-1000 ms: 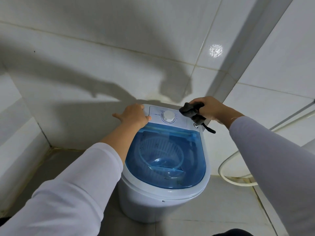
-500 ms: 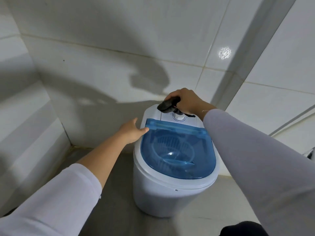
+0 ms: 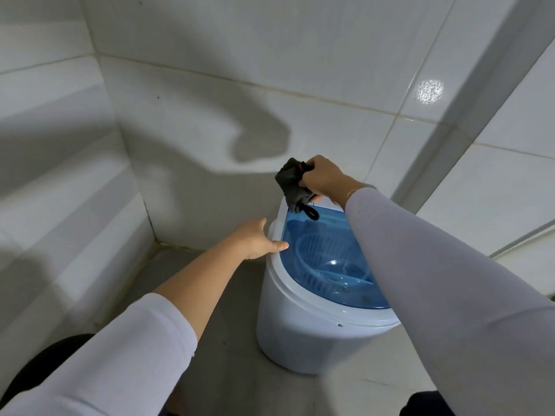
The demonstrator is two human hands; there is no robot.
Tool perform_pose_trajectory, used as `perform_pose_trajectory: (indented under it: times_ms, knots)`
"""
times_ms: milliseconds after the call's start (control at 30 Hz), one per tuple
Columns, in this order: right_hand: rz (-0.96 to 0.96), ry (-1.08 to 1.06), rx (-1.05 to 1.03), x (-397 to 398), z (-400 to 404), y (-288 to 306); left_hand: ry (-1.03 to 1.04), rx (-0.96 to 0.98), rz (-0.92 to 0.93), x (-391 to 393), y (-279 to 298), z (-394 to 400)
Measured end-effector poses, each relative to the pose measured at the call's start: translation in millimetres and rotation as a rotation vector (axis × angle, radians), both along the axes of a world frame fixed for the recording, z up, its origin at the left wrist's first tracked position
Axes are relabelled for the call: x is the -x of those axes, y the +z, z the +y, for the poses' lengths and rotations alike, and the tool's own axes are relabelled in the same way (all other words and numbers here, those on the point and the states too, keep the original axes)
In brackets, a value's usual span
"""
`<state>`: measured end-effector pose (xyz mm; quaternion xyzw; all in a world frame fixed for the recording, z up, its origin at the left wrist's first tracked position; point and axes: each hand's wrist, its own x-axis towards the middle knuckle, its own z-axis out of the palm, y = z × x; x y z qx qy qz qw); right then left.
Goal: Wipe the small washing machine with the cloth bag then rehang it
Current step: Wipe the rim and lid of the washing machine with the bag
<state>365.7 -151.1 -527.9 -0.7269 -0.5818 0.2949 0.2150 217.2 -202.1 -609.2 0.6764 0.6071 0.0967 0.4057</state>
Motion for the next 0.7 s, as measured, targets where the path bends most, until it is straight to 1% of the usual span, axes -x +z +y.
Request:
perform_pose_trajectory:
  times_ms: [100, 133, 167, 267, 300, 400, 533, 700]
  knots:
    - [0.121, -0.059, 0.069, -1.7, -3.9, -9.0, 0.006, -0.013, -0.003, 0.9, -1.8, -1.2]
    - [0.109, -0.053, 0.067, -2.5, -6.3, -12.3, 0.009, -0.015, -0.005, 0.8, -2.2, -1.3]
    - [0.035, -0.028, 0.035, -3.3, -8.7, -15.4, 0.011, -0.019, -0.007, 0.7, -2.6, -1.3]
    - [-0.345, 0.113, -0.122, -3.0, -13.7, -19.1, 0.013, -0.025, -0.008, 0.7, -3.7, -0.9]
    - [-0.425, 0.152, -0.16, -2.9, -13.4, -19.6, 0.014, -0.027, -0.007, 1.0, -4.2, -0.8]
    - [-0.51, 0.235, -0.185, -1.3, -14.5, -19.3, 0.017, -0.034, -0.016, 1.6, -6.3, -0.5]
    - [-0.592, 0.336, -0.056, 3.7, -20.7, -20.9, 0.012, -0.055, 0.016, 1.5, -8.4, -0.2]
    - [-0.656, 0.331, -0.027, 2.8, -26.1, -31.7, 0.001, -0.08, 0.057, 0.7, -12.3, 0.9]
